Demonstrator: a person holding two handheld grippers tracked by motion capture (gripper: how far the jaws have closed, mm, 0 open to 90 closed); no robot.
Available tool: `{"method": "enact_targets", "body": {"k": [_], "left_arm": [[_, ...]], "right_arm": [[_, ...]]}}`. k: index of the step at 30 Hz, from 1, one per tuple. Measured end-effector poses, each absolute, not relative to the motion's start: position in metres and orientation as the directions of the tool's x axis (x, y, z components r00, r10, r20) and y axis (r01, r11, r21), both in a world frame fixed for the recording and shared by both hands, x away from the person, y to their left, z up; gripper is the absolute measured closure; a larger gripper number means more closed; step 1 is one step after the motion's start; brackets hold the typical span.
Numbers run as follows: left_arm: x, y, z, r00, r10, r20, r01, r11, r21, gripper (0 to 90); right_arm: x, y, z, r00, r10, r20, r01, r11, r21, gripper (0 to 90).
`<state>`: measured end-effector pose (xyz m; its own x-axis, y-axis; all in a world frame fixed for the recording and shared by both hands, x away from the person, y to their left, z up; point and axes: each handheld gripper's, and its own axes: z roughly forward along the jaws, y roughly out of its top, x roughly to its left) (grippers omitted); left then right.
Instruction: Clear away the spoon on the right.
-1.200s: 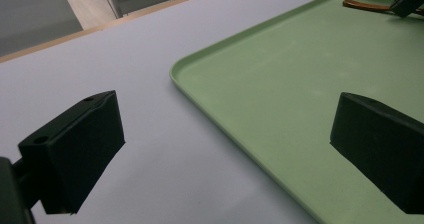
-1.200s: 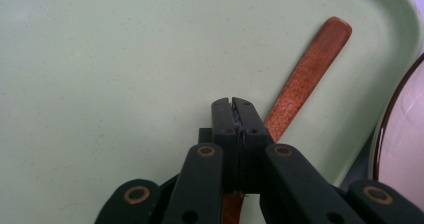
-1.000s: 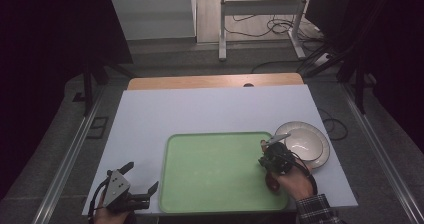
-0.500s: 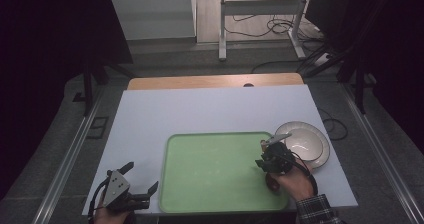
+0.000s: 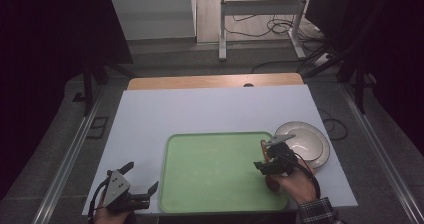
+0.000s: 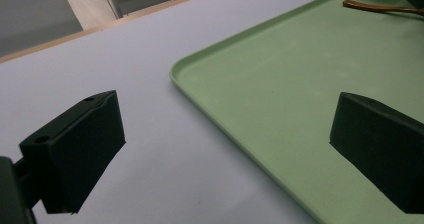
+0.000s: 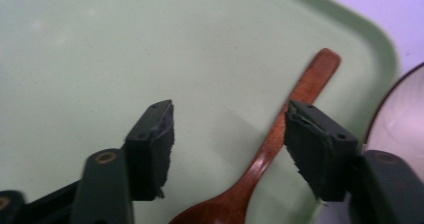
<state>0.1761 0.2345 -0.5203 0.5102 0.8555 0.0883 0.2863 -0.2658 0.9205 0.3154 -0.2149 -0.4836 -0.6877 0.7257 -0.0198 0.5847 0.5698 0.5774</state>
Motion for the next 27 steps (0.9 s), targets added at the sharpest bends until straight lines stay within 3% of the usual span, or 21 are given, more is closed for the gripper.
{"method": "enact_targets", "body": {"k": [15, 27], "left_arm": [[0.176, 0.234, -0.520, 0.513, 0.853, 0.098, 0.282, -0.276, 0.919, 1.4], [0.175, 0.232, -0.520, 0.517, 0.849, 0.109, 0.278, -0.287, 0.917, 1.7]], "right_arm": [[0.310, -0.222, -0.475, -0.686, 0.728, 0.017, 0.564, 0.516, 0.645, 3.2], [0.302, -0.234, -0.466, -0.678, 0.733, 0.054, 0.536, 0.443, 0.719, 3.0]]}}
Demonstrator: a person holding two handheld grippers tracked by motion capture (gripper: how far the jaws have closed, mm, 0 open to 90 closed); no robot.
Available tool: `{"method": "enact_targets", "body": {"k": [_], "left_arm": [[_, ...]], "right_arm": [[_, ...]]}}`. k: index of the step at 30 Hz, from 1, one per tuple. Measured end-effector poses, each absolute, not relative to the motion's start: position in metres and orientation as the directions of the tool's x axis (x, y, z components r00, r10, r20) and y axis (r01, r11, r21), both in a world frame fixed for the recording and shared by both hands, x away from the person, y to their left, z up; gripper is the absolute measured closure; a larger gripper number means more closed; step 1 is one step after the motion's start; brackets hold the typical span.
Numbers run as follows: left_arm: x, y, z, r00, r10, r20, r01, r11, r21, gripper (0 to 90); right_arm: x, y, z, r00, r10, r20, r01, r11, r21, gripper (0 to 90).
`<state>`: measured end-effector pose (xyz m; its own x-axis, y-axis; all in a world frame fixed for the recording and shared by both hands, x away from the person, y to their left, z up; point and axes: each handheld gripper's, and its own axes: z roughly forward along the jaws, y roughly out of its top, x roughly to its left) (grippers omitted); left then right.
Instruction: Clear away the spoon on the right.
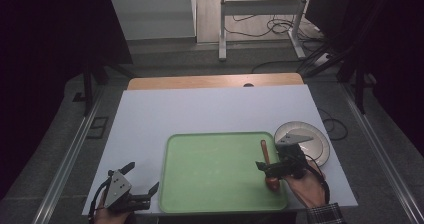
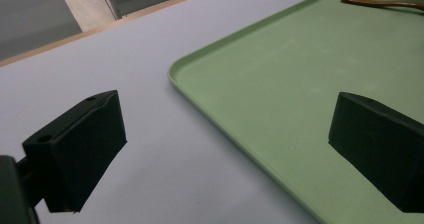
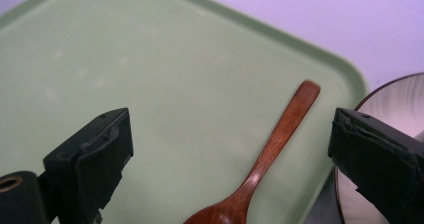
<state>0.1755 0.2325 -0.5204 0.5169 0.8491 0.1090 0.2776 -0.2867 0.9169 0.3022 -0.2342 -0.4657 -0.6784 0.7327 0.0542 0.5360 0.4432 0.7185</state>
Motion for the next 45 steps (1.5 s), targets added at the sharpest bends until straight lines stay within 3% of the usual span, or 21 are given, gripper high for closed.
{"method": "enact_targets", "body": {"k": [18, 45], "left_arm": [[0.175, 0.232, -0.520, 0.518, 0.848, 0.112, 0.277, -0.290, 0.916, 1.9], [0.176, 0.234, -0.521, 0.511, 0.854, 0.091, 0.281, -0.266, 0.922, 1.7]], "right_arm": [[0.286, -0.242, -0.464, -0.668, 0.741, -0.063, 0.437, 0.459, 0.773, 0.0], [0.268, -0.262, -0.465, -0.634, 0.773, -0.033, 0.456, 0.407, 0.791, 0.0]]}}
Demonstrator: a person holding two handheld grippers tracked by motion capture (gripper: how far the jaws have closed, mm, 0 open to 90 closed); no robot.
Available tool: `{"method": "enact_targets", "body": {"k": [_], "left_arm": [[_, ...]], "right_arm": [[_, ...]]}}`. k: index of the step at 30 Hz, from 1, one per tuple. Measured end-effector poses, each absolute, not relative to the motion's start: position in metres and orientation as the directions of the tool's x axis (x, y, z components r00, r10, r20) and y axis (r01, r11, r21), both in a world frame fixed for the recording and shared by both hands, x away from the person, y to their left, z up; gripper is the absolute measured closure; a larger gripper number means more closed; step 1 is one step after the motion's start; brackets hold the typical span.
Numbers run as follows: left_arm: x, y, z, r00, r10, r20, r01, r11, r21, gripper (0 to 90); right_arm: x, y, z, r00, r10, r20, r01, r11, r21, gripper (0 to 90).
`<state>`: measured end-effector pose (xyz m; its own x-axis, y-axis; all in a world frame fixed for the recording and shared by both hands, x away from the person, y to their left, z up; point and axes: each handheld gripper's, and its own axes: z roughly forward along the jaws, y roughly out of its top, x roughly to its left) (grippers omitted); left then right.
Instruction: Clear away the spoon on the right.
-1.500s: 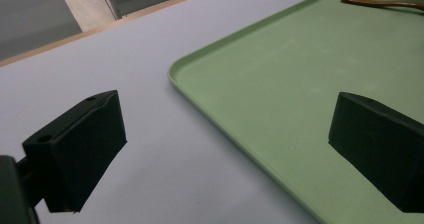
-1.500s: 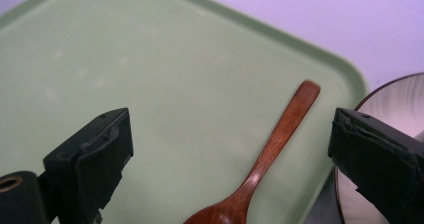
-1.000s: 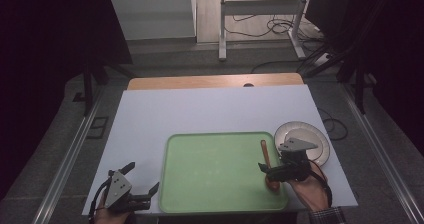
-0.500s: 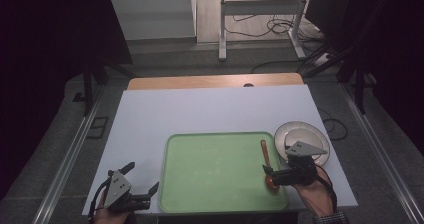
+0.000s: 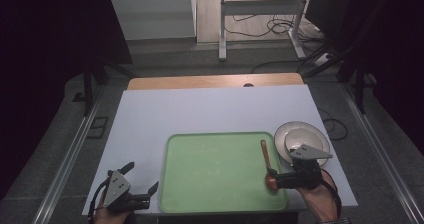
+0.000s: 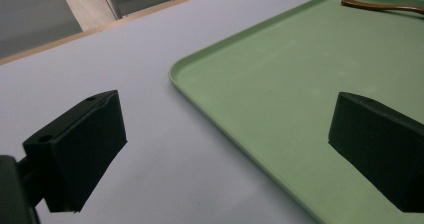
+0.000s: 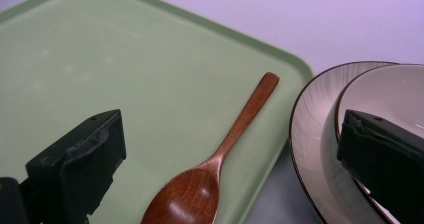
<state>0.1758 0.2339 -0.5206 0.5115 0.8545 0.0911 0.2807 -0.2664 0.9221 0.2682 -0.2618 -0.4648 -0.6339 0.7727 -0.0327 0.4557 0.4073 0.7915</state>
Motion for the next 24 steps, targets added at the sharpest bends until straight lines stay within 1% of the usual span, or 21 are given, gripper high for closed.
{"method": "enact_targets", "body": {"k": [24], "left_arm": [[0.176, 0.234, -0.521, 0.510, 0.856, 0.088, 0.281, -0.263, 0.923, 1.7]], "right_arm": [[0.253, -0.285, -0.464, -0.592, 0.805, -0.040, 0.474, 0.387, 0.791, 0.0]]}}
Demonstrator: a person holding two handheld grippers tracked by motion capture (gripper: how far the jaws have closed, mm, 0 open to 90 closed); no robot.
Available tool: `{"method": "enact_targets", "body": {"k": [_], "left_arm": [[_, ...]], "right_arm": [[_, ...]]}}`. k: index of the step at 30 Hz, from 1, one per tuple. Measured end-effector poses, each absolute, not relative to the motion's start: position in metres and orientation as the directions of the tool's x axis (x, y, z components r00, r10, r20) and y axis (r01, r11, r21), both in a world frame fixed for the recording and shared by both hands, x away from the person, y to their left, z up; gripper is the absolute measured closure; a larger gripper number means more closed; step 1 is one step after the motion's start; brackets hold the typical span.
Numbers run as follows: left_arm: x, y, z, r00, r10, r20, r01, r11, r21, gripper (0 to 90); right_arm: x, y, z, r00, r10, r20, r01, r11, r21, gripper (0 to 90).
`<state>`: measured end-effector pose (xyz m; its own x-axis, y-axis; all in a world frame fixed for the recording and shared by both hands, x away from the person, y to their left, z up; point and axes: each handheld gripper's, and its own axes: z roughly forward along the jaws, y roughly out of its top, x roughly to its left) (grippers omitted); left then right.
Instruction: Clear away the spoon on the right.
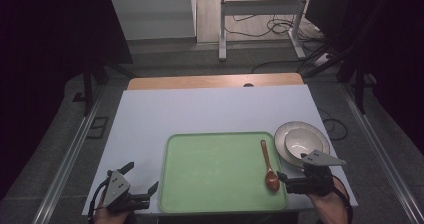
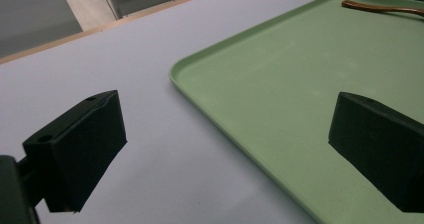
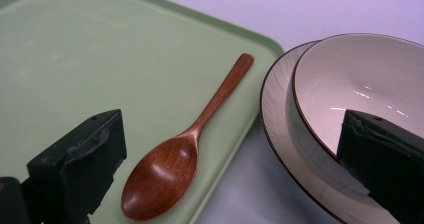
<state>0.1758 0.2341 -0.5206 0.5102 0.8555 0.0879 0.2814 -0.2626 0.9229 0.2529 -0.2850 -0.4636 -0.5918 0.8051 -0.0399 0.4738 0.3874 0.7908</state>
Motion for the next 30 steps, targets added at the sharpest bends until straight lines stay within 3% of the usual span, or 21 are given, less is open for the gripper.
{"method": "enact_targets", "body": {"k": [30], "left_arm": [[0.176, 0.234, -0.521, 0.509, 0.857, 0.086, 0.281, -0.260, 0.924, 1.7]], "right_arm": [[0.226, -0.329, -0.472, -0.494, 0.870, -0.013, 0.521, 0.307, 0.797, 0.0]]}}
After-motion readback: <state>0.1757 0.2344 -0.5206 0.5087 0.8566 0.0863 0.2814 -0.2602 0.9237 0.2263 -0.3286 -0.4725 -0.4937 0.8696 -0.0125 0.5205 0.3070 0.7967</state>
